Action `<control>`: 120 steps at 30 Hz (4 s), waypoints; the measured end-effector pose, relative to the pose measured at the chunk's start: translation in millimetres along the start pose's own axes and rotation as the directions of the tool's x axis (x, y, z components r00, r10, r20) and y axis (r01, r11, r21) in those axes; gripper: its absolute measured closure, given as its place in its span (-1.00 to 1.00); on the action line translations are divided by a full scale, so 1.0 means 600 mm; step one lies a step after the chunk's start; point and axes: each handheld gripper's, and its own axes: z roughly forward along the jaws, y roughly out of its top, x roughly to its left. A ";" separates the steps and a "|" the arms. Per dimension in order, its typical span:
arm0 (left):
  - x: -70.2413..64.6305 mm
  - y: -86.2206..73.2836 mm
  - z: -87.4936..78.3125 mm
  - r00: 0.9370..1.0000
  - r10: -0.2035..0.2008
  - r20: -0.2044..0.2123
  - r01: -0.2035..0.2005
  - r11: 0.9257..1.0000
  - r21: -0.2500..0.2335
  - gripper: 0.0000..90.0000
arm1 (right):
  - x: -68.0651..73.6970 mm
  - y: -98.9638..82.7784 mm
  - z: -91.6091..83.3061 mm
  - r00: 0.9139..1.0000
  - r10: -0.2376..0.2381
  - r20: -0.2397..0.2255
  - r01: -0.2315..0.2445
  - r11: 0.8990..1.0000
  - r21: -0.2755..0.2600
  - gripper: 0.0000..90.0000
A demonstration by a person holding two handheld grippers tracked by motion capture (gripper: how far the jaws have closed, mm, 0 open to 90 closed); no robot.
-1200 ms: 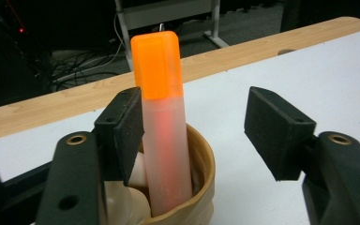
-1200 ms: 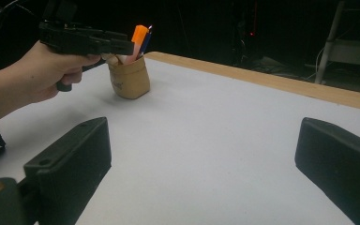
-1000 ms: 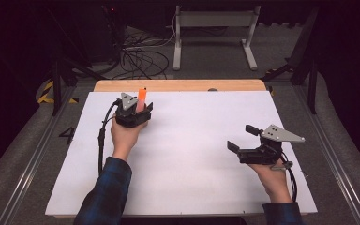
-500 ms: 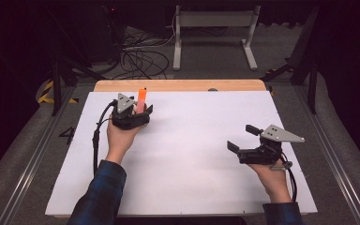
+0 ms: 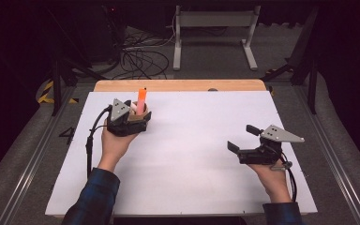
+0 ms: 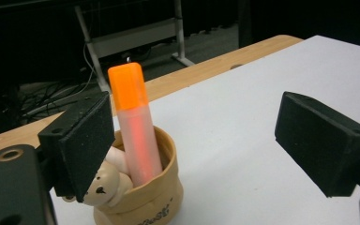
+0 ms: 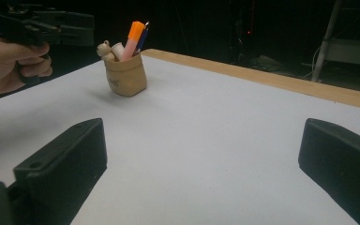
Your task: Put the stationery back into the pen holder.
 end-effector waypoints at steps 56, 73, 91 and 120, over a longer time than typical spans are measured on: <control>-0.017 -0.064 -0.127 0.983 -0.020 0.180 0.037 0.995 -0.091 -0.83 | -0.007 -0.013 -0.010 0.999 0.021 0.043 -0.019 0.998 -0.061 -1.00; -0.015 -0.086 -0.156 0.981 -0.016 0.192 0.033 0.996 -0.087 -0.83 | -0.004 -0.034 -0.021 0.997 0.027 0.070 -0.021 0.996 -0.086 -1.00; -0.004 -0.110 -0.183 0.987 -0.027 0.157 0.039 0.996 -0.076 -0.84 | -0.002 -0.057 -0.033 0.996 0.030 0.086 -0.022 0.996 -0.089 -1.00; -0.004 -0.120 -0.183 0.986 -0.015 0.167 0.025 0.998 -0.060 -0.84 | -0.009 -0.067 -0.028 0.996 0.028 0.088 -0.022 0.998 -0.067 -1.00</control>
